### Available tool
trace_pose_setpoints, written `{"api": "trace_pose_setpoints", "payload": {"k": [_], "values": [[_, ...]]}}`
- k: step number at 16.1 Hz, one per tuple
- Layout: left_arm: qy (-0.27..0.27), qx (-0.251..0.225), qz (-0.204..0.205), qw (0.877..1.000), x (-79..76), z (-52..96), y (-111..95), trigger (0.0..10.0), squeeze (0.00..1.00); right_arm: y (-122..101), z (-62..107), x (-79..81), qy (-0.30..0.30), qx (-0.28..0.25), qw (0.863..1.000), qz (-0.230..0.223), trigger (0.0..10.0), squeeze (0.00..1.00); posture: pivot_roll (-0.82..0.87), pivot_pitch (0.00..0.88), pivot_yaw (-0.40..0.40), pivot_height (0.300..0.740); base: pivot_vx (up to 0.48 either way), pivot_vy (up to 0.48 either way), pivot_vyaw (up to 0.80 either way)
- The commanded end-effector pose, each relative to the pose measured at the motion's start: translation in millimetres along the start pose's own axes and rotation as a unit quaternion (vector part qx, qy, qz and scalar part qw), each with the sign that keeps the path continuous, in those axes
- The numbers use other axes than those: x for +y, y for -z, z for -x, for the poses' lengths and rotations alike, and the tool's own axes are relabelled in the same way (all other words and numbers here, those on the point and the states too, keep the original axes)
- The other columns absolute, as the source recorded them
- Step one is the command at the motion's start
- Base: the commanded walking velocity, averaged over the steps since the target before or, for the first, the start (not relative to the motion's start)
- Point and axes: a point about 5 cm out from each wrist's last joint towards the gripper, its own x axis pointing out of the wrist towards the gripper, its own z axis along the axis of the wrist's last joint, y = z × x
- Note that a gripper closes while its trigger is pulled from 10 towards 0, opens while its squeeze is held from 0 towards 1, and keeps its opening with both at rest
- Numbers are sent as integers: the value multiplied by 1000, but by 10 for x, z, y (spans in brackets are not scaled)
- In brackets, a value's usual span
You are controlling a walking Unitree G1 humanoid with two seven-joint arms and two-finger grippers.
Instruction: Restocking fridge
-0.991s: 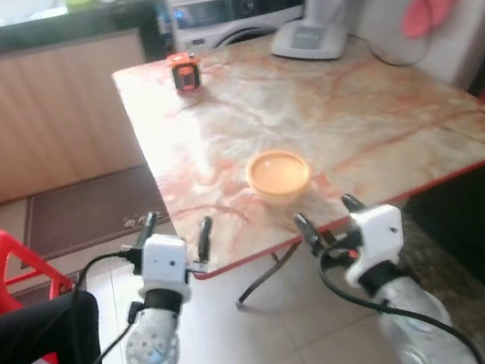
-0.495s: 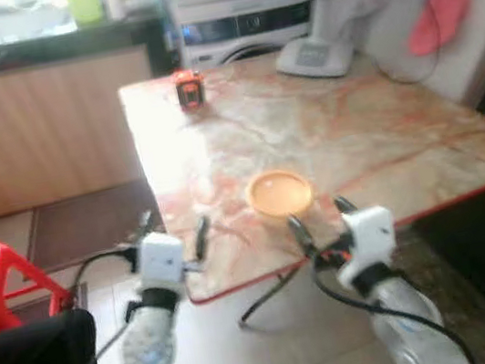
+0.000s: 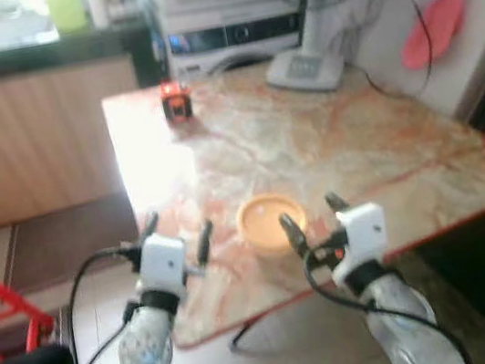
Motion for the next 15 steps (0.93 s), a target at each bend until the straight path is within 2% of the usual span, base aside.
{"api": "trace_pose_setpoints", "payload": {"k": [1, 4, 9, 12, 14, 15], "values": [[59, -2, 3, 998, -183, -34, -51, 10000, 0, 26, 45, -83, 13, 9, 1000, 9, 10000, 0, -64, 0, -61, 740, 0, 0, 0], [139, 8, -6, 990, -330, -45, -63, 10000, 0, 31, 39, -72, 11, 10, 1000, 10, 10000, 0, -64, 0, -62, 740, 0, 0, 0], [211, 40, -48, 976, -419, -150, -18, 10000, 0, 38, 31, -68, 9, 13, 1000, 12, 10000, 0, -64, 0, -65, 740, 0, 0, 0], [212, 44, -95, 972, -451, -252, -9, 10000, 0, 38, 30, -73, 9, 13, 1000, 13, 10000, 0, -73, 0, -69, 740, 0, 0, 0], [213, 45, -95, 971, -451, -256, -9, 10000, 0, 38, 30, -73, 9, 13, 1000, 13, 10000, 0, -73, 0, -69, 740, 0, 0, 0], [212, 53, -117, 969, -459, -295, 9, 10000, 0, 38, 29, -76, 7, 14, 1000, 15, 10000, 0, -77, 0, -77, 740, 0, 0, 0]]}}
